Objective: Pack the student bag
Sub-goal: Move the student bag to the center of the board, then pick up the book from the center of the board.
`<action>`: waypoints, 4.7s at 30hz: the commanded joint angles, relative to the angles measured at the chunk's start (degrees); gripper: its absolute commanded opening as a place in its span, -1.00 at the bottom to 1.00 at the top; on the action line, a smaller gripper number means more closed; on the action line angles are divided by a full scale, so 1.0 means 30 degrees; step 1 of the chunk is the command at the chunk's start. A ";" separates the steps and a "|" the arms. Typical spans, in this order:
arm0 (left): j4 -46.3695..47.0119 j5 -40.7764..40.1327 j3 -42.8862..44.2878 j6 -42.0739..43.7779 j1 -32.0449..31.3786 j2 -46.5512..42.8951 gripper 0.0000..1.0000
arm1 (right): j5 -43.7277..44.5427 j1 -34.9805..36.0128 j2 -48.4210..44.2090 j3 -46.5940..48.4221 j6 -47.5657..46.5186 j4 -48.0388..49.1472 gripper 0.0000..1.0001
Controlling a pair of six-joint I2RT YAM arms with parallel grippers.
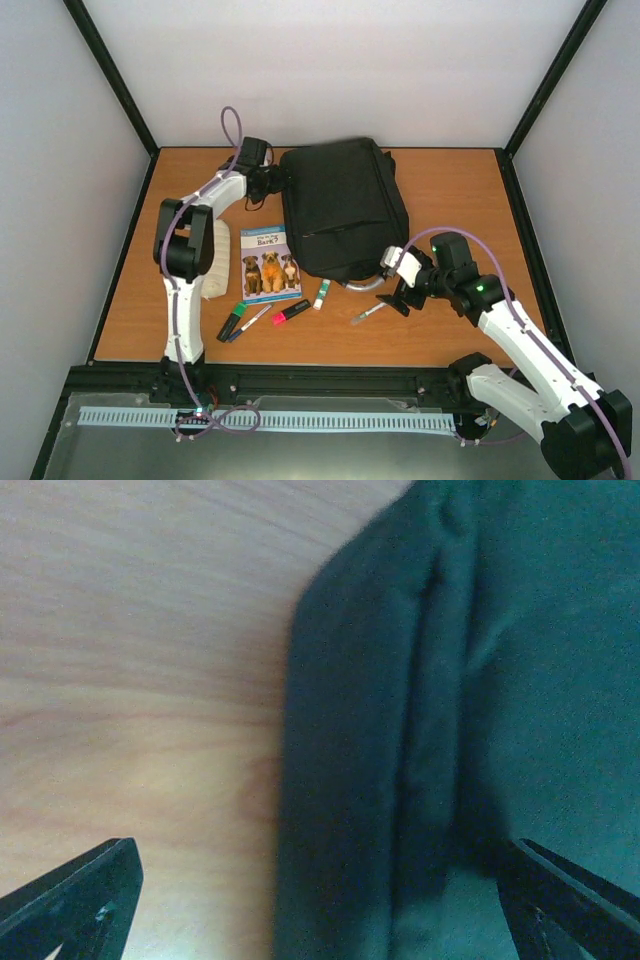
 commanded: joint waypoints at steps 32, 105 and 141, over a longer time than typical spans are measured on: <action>-0.1372 0.6952 1.4208 0.0968 -0.5601 0.9637 0.99 | 0.2676 -0.1695 -0.0603 -0.0504 0.1128 0.1930 1.00; -0.3871 -0.4933 -1.5790 -0.0345 -0.2746 -1.3566 1.00 | -0.6423 0.4942 2.3861 2.0157 0.8982 -0.4300 -0.71; 0.1957 0.1291 -1.7595 -0.0492 -0.1544 -1.1557 0.84 | -0.3414 0.5559 2.9981 2.2920 0.9292 -0.6698 -0.78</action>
